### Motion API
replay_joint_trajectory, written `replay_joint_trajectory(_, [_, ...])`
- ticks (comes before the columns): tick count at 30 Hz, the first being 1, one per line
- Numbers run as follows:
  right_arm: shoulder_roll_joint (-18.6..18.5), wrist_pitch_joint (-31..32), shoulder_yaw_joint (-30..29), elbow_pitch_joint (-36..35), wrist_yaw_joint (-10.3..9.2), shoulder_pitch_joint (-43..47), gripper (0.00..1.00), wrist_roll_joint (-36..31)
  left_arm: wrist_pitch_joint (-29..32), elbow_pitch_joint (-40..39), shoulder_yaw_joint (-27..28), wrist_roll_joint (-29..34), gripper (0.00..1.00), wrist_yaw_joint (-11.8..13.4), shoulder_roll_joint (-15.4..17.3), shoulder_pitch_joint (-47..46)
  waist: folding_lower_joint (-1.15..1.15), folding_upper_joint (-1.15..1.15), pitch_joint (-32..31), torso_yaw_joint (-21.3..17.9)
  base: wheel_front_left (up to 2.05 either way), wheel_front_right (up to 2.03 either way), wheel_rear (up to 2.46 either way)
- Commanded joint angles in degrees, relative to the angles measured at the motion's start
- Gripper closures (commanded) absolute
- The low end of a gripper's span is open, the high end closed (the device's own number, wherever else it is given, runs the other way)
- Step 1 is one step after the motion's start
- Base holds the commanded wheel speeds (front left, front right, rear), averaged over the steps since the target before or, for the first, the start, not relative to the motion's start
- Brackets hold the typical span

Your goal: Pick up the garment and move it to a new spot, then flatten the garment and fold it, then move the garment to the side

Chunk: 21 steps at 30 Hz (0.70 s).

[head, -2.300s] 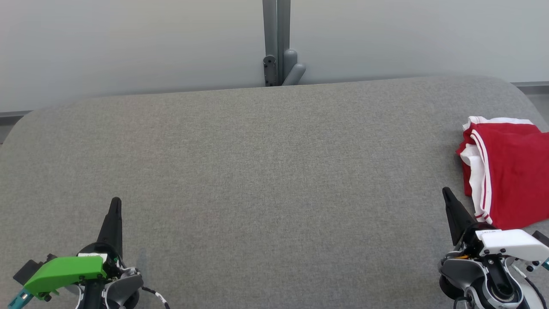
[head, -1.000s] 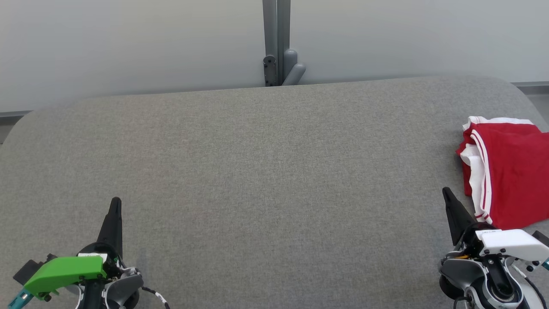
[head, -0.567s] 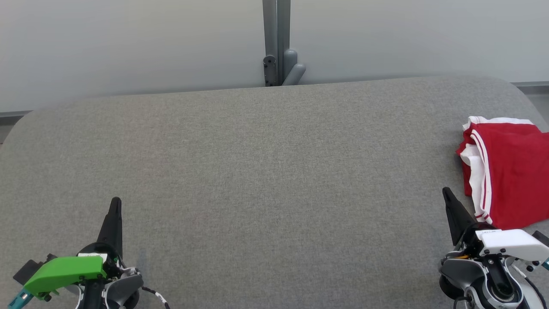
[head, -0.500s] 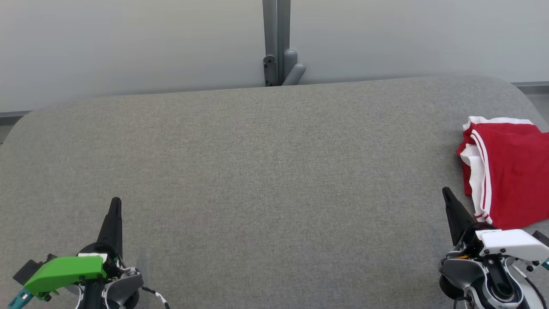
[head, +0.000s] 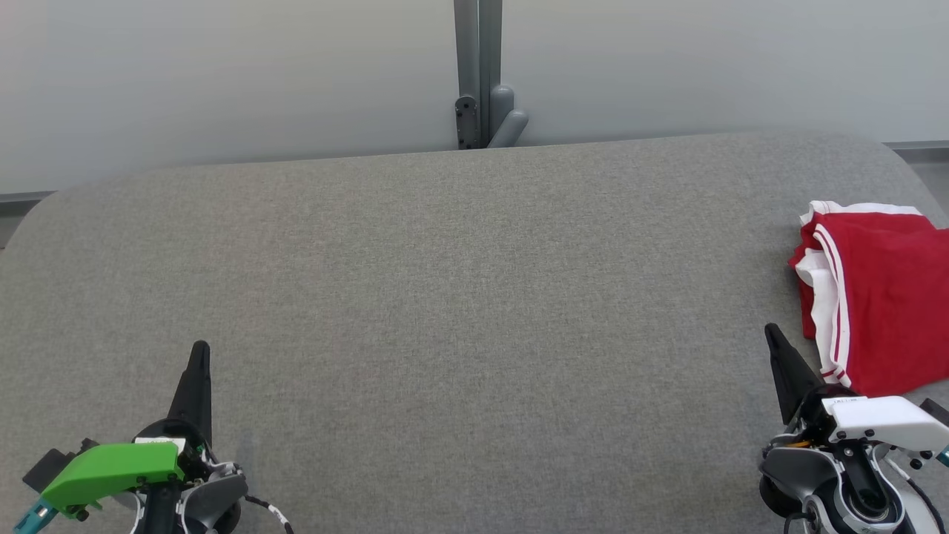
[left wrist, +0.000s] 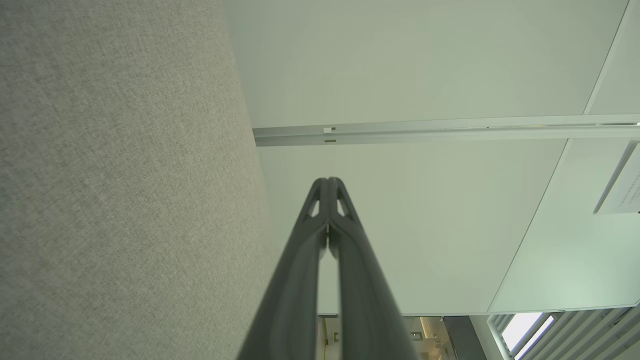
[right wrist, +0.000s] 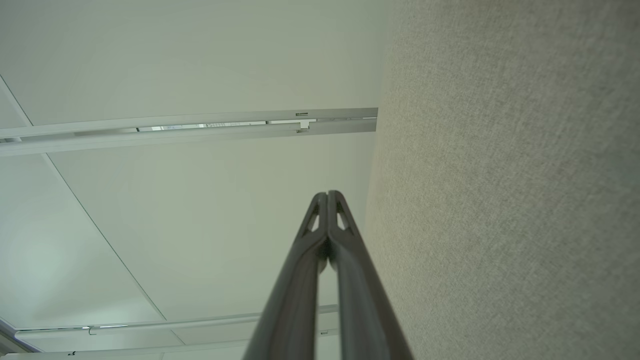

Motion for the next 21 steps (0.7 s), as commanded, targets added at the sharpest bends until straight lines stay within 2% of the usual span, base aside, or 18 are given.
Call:
replay_joint_trajectory(1, [-0.3, 0.1, -0.1, -0.3, 0.02, -0.2, 1.00, 0.4, -0.1, -0.1, 0.3, -0.1, 1.00, -0.4, 0.4, -0.5, 0.00, 0.00, 0.0, 0.0, 0.00, 0.00, 0.00])
replay_joint_trajectory(21, [-0.3, 0.1, -0.1, -0.3, 0.02, -0.2, 1.00, 0.4, -0.1, -0.1, 0.3, -0.1, 1.00, -0.4, 0.4, -0.5, 0.00, 0.00, 0.0, 0.0, 0.00, 0.00, 0.00])
